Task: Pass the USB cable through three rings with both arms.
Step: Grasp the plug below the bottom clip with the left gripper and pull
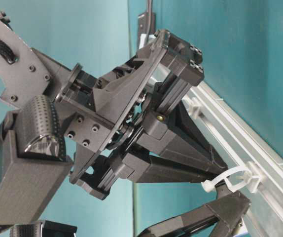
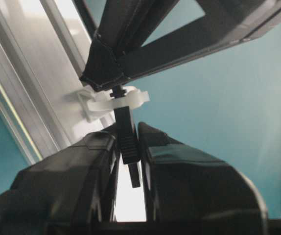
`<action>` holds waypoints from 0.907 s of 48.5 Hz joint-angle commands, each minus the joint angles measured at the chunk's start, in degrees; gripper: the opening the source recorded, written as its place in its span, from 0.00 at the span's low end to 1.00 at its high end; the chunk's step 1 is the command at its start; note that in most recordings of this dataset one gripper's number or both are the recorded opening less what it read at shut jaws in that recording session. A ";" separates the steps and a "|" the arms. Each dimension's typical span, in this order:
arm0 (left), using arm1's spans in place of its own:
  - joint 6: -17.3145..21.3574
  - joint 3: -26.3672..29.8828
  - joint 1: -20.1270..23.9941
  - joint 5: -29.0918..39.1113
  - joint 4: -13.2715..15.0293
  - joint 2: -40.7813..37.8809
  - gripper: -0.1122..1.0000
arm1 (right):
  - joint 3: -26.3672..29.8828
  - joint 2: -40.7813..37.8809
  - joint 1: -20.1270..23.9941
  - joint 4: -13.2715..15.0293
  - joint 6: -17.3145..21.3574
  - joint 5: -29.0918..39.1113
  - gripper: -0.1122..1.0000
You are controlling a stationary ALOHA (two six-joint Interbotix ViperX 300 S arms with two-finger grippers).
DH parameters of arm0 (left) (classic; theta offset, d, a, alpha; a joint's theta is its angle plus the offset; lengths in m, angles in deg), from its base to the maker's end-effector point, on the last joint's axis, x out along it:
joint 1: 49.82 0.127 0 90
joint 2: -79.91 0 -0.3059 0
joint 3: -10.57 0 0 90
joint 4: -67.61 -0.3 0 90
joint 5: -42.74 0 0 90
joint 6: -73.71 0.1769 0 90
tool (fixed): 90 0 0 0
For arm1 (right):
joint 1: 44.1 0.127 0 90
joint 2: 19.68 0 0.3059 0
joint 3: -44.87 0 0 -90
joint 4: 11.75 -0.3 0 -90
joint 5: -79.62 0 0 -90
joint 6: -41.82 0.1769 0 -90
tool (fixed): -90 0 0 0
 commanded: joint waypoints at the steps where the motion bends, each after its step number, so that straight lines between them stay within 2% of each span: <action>1: 0.26 1.32 -0.18 -0.26 -0.18 1.23 0.21 | 0.35 0.09 -0.35 -0.09 0.79 -0.44 0.16; 26: 0.26 1.23 -0.18 -0.26 -0.18 1.23 0.21 | 0.00 0.26 -0.53 -0.18 0.79 0.26 0.18; 29: 0.26 1.32 -0.18 -0.26 -0.18 1.23 0.21 | 0.09 0.26 -0.62 -0.09 0.88 0.79 0.25; 32: 0.26 1.41 -0.18 -0.26 -0.18 1.23 0.21 | 0.00 0.26 -0.53 -0.09 0.88 1.49 0.37; 40: 0.26 1.23 -0.35 -0.09 -0.18 1.58 0.19 | 0.00 0.26 -0.88 -0.09 0.97 1.76 0.80; 44: 0.26 1.32 -1.05 0.44 -0.18 2.37 0.19 | 0.00 0.44 -1.14 -0.09 0.97 1.05 0.92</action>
